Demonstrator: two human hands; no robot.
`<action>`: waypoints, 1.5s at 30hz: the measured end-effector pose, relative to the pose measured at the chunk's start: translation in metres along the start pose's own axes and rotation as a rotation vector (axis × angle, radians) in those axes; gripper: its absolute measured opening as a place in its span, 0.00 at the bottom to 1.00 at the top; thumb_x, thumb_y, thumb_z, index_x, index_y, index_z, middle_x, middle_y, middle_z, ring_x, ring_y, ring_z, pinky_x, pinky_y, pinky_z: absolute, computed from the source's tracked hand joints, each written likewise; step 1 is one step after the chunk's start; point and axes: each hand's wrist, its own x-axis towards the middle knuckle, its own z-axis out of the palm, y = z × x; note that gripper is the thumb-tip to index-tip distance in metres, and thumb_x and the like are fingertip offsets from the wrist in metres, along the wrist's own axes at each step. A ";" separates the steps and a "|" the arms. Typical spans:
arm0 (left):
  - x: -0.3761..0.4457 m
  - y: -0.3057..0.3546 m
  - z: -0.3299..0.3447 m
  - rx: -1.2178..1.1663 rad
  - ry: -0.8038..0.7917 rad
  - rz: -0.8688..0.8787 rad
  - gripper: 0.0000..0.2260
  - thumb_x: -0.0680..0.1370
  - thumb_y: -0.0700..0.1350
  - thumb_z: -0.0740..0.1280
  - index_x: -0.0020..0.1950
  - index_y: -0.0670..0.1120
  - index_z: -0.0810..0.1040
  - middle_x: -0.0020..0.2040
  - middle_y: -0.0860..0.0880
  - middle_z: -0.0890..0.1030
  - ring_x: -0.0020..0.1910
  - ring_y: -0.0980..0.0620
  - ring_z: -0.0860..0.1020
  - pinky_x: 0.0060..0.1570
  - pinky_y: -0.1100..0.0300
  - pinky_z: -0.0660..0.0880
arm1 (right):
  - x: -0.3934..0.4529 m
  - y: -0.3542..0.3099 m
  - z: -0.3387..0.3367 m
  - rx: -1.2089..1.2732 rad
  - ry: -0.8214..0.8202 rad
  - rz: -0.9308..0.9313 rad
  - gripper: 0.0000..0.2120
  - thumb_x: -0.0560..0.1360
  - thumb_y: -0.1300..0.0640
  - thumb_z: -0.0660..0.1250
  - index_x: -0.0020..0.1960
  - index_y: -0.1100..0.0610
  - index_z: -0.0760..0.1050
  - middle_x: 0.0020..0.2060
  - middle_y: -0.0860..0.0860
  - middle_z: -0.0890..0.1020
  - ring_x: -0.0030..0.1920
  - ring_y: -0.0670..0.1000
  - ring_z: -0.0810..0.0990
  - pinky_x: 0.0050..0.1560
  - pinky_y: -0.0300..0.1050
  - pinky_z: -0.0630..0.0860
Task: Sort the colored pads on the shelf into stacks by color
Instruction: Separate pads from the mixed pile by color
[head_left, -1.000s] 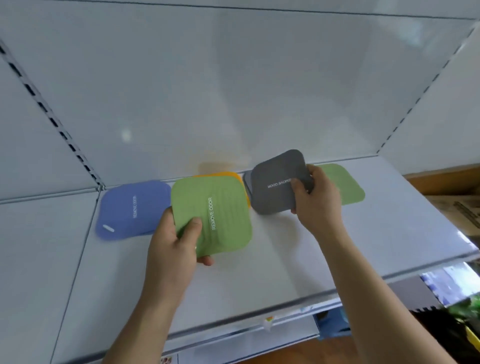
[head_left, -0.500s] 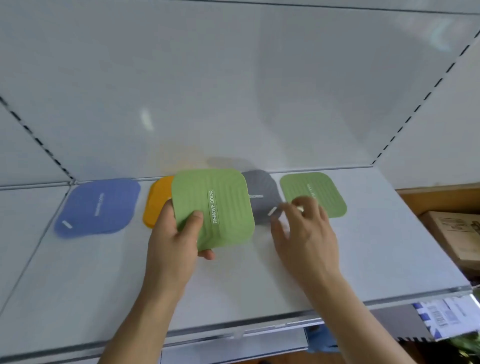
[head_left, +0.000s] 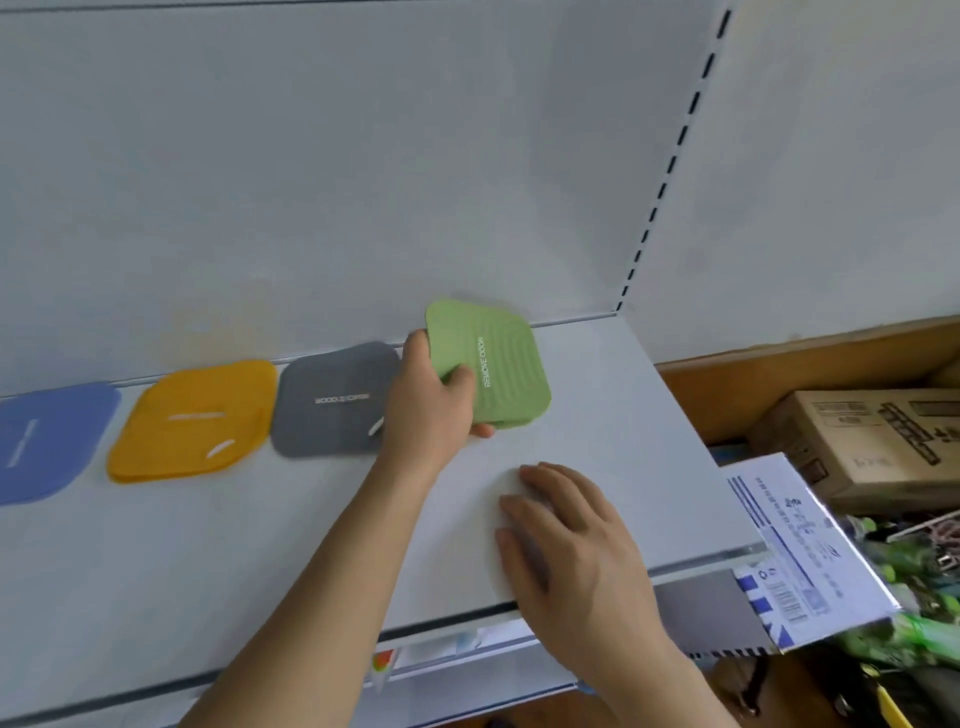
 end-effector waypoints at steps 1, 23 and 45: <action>0.005 -0.001 0.006 0.188 0.007 0.048 0.16 0.81 0.38 0.64 0.68 0.48 0.69 0.57 0.44 0.81 0.43 0.45 0.84 0.34 0.47 0.84 | 0.000 -0.001 -0.001 0.007 -0.003 0.003 0.09 0.81 0.51 0.67 0.56 0.54 0.82 0.64 0.54 0.80 0.67 0.58 0.77 0.66 0.54 0.76; -0.115 -0.070 -0.070 0.970 0.054 0.550 0.13 0.80 0.49 0.67 0.60 0.44 0.84 0.63 0.44 0.81 0.64 0.43 0.78 0.64 0.47 0.77 | -0.001 -0.003 0.007 -0.033 0.004 -0.019 0.11 0.80 0.55 0.66 0.57 0.58 0.83 0.64 0.59 0.80 0.66 0.64 0.76 0.66 0.60 0.75; -0.332 -0.154 -0.346 0.871 0.162 -0.092 0.15 0.84 0.54 0.63 0.68 0.53 0.79 0.61 0.55 0.83 0.60 0.53 0.81 0.56 0.57 0.80 | -0.108 -0.247 0.065 0.093 -0.217 -0.170 0.11 0.79 0.49 0.67 0.50 0.53 0.86 0.50 0.49 0.87 0.51 0.57 0.84 0.58 0.47 0.76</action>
